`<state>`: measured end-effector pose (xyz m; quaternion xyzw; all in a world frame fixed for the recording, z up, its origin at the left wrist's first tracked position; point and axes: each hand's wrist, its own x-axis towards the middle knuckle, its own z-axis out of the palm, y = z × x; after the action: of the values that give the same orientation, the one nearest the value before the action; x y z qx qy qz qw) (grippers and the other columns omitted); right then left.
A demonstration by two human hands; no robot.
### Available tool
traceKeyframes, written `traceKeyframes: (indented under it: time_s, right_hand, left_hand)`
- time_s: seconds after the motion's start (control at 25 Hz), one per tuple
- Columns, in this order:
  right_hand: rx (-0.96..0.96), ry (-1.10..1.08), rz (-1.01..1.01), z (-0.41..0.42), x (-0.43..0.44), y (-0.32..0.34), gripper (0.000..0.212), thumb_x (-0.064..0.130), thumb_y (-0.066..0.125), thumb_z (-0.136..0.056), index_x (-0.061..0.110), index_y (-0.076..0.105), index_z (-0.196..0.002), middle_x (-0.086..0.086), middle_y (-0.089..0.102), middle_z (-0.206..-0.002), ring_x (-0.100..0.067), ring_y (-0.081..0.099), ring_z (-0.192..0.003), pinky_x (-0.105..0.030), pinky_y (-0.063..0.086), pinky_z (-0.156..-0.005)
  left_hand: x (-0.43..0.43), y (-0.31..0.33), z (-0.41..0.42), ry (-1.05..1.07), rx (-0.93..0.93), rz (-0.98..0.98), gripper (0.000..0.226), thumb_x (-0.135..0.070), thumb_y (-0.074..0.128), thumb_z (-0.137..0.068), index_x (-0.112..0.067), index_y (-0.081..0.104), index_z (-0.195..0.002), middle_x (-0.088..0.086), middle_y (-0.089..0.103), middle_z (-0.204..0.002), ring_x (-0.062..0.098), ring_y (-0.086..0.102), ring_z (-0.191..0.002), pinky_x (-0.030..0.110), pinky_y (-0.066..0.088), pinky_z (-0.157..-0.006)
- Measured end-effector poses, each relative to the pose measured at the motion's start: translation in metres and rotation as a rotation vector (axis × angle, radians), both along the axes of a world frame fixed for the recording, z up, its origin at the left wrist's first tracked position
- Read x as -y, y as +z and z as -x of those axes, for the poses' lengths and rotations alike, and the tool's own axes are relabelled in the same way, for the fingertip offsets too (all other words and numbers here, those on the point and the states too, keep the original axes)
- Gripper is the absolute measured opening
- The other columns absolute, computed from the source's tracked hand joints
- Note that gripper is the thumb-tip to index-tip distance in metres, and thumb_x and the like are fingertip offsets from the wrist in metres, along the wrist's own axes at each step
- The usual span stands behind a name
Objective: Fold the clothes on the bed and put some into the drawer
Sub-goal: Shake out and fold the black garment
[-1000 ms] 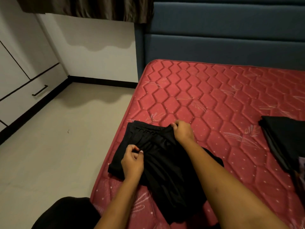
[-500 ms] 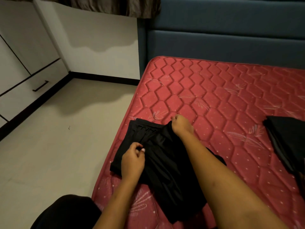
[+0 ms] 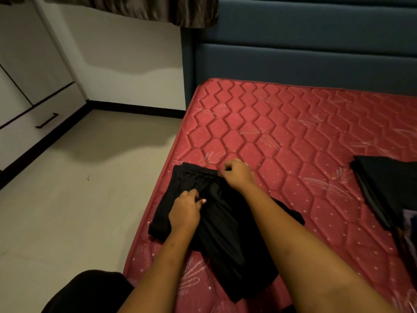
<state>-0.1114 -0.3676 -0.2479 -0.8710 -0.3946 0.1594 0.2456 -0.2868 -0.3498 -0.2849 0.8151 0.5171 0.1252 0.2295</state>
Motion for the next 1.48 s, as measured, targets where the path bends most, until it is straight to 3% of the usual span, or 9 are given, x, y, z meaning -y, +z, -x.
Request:
traceKeyframes:
  time_s: [0.2,0.44,0.52,0.64,0.84,0.96,1.12,1.32,1.48]
  right_hand:
    - [-0.396,-0.416,-0.287,-0.024,-0.006,-0.002,0.03,0.011,0.061,-0.078,0.016,0.044,-0.054,0.001,0.044,-0.056,-0.022,0.048,-0.069,-0.034,0.034,-0.062]
    - [-0.249,-0.386,-0.08,-0.035,-0.008,-0.004,0.019,0.019,0.041,-0.096,0.011,0.058,-0.096,-0.017,0.059,-0.104,-0.031,0.057,-0.099,-0.033,0.041,-0.079]
    - [-0.205,-0.351,-0.088,-0.037,-0.005,-0.005,0.024,0.025,0.039,-0.1,0.008,0.054,-0.108,-0.02,0.06,-0.111,-0.034,0.057,-0.105,-0.033,0.037,-0.077]
    - [-0.217,-0.17,-0.114,-0.039,0.002,0.001,0.03,0.036,0.043,-0.1,0.016,0.048,-0.122,-0.006,0.056,-0.103,-0.021,0.053,-0.102,-0.035,0.034,-0.084]
    - [0.34,0.074,-0.374,0.025,0.058,-0.018,0.046,0.03,0.039,-0.092,0.024,0.048,-0.137,0.003,0.05,-0.142,-0.017,0.044,-0.132,-0.043,0.027,-0.107]
    - [0.46,0.283,-0.077,0.037,0.107,-0.063,0.055,0.044,0.032,-0.09,0.035,0.041,-0.143,0.009,0.041,-0.149,-0.015,0.04,-0.137,-0.05,0.03,-0.109]
    - [0.282,0.005,0.357,-0.026,0.151,-0.079,0.061,0.063,0.016,-0.094,0.04,0.014,-0.151,0.01,0.016,-0.16,-0.019,0.015,-0.147,-0.055,0.006,-0.115]
    - [0.072,-0.039,0.252,-0.045,0.158,-0.06,0.075,0.064,0.035,-0.093,0.019,0.025,-0.152,-0.006,0.039,-0.151,-0.024,0.036,-0.139,-0.045,0.02,-0.116]
    - [-0.252,-0.011,0.15,-0.019,0.13,-0.045,0.082,0.069,0.06,-0.078,0.021,0.042,-0.142,-0.005,0.053,-0.14,-0.026,0.051,-0.127,-0.037,0.041,-0.104]
  left_hand:
    - [0.008,0.005,0.022,0.008,0.364,-0.371,0.026,-0.032,0.048,-0.093,-0.014,0.063,-0.082,-0.005,0.06,-0.08,0.019,0.05,-0.078,0.03,0.039,-0.059]
    - [-0.006,-0.012,0.032,0.353,0.835,0.469,0.03,-0.018,0.046,-0.101,-0.016,0.055,-0.072,0.003,0.059,-0.074,0.018,0.054,-0.069,0.028,0.041,-0.062]
    - [-0.015,-0.015,0.04,0.362,0.747,0.486,0.031,-0.016,0.044,-0.101,-0.012,0.053,-0.072,0.012,0.057,-0.073,0.027,0.055,-0.066,0.031,0.043,-0.058]
    - [-0.01,0.0,0.038,0.183,0.482,-0.086,0.028,-0.022,0.046,-0.095,-0.005,0.061,-0.08,0.014,0.062,-0.081,0.029,0.056,-0.077,0.038,0.043,-0.067]
    - [0.052,0.0,-0.018,-0.276,0.345,-0.353,0.043,-0.019,0.043,-0.083,-0.009,0.053,-0.124,0.011,0.061,-0.125,0.027,0.054,-0.117,0.039,0.047,-0.096]
    - [0.065,-0.044,-0.02,-0.449,-0.021,-0.173,0.059,-0.039,0.04,-0.081,-0.017,0.045,-0.136,0.011,0.052,-0.14,0.03,0.051,-0.128,0.055,0.047,-0.097]
    - [0.048,-0.045,-0.014,-0.39,-0.261,-0.137,0.08,-0.07,0.008,-0.077,-0.04,0.012,-0.152,-0.005,0.004,-0.162,0.022,-0.001,-0.149,0.057,0.002,-0.114]
    - [0.079,-0.028,-0.011,0.259,0.347,0.125,0.074,-0.025,0.07,-0.084,-0.015,0.033,-0.147,0.023,0.02,-0.154,0.043,0.02,-0.139,0.046,0.016,-0.114]
    - [0.124,-0.015,-0.014,0.374,0.528,0.425,0.093,-0.022,0.083,-0.071,-0.02,0.028,-0.146,0.021,0.036,-0.142,0.037,0.042,-0.126,0.038,0.031,-0.106]
